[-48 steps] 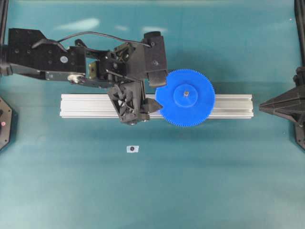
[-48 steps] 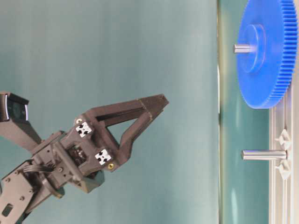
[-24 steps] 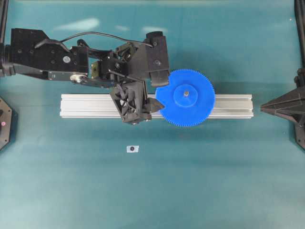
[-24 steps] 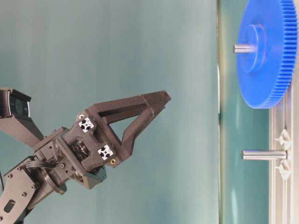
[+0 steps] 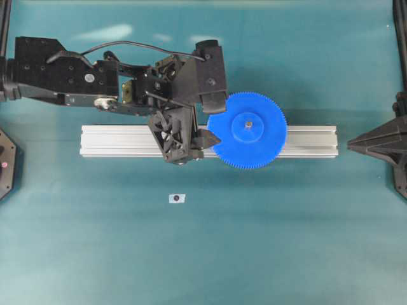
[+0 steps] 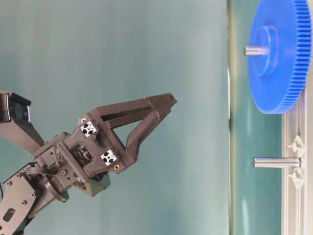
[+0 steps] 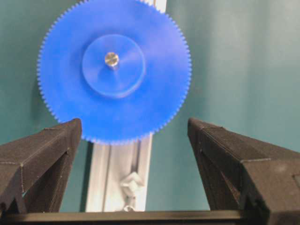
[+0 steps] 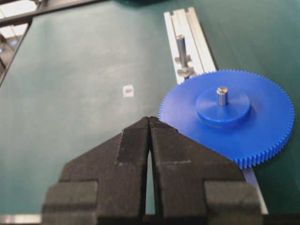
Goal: Insert the large gear onto the shaft.
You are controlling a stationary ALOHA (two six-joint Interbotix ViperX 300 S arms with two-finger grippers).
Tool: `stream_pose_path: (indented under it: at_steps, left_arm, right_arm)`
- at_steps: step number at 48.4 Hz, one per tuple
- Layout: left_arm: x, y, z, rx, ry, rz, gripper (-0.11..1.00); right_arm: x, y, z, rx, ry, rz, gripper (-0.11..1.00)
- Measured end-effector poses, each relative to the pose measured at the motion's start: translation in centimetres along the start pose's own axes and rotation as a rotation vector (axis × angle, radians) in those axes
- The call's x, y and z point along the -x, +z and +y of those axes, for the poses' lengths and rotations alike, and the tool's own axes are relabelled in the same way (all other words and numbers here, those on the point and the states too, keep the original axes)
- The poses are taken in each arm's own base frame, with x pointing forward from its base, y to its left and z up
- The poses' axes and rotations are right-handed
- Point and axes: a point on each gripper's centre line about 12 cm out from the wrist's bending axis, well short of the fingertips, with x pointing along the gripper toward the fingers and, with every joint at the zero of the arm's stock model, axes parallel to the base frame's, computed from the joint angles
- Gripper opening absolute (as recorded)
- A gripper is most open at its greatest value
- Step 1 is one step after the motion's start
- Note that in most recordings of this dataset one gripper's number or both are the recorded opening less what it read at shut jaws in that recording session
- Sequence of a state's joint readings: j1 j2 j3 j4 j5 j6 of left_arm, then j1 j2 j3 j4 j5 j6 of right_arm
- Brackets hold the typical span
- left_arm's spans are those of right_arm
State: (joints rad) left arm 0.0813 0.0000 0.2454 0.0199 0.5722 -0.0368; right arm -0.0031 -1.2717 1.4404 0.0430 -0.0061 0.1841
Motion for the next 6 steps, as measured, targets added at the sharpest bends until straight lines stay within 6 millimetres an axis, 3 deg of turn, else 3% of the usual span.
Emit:
stream_pose_path:
  at_steps: [6]
  left_arm:
    - [0.11,0.14,0.06,0.001,0.001,-0.005,0.89]
  right_arm:
    - [0.0,0.02,0.0,0.0,0.0,-0.002,0.05]
